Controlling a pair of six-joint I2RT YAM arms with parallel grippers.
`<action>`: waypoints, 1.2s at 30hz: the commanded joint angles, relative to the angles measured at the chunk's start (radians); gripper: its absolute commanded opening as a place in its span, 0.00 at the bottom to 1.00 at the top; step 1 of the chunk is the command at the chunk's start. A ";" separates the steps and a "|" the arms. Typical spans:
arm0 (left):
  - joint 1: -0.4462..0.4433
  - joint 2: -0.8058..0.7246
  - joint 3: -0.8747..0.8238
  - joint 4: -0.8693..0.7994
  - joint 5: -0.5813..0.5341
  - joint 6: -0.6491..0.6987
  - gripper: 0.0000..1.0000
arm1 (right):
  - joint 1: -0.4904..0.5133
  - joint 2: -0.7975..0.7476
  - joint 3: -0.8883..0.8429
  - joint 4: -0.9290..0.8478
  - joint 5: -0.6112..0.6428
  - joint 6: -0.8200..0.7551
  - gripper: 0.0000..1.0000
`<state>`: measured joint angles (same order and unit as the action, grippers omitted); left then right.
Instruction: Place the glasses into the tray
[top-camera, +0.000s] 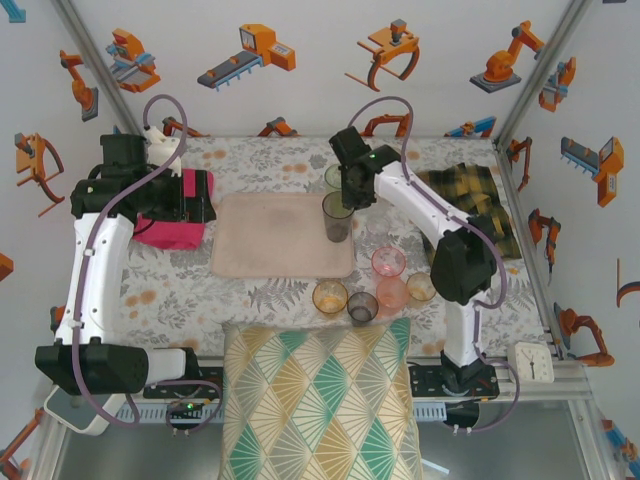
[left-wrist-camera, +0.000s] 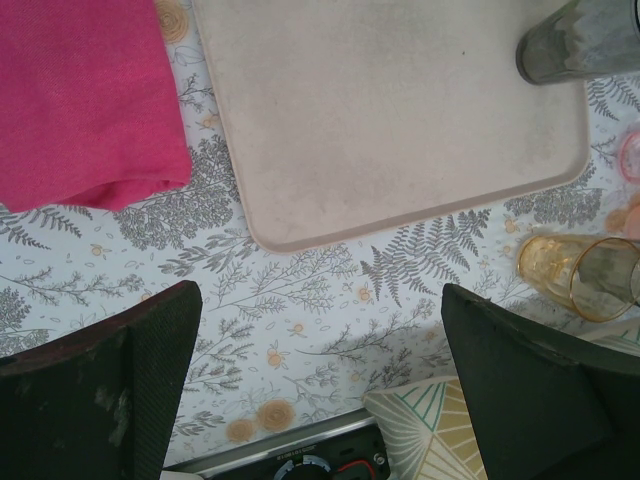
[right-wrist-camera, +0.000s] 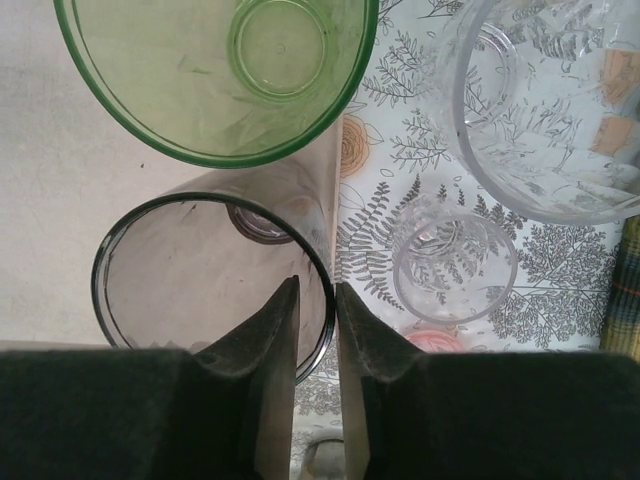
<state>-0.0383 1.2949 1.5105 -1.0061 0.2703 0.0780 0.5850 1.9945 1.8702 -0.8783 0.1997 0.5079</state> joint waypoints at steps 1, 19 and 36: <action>0.004 -0.026 -0.004 0.006 0.008 -0.010 0.97 | 0.002 0.015 0.051 -0.028 0.006 -0.010 0.27; 0.005 -0.020 0.010 0.002 0.018 -0.015 0.97 | 0.002 -0.033 0.084 -0.085 0.038 -0.034 0.35; 0.005 -0.021 0.017 -0.007 0.015 -0.006 0.97 | -0.058 -0.182 0.161 -0.148 0.148 -0.045 0.42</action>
<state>-0.0383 1.2949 1.5105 -1.0065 0.2707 0.0776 0.5621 1.8809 2.0117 -0.9939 0.2897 0.4728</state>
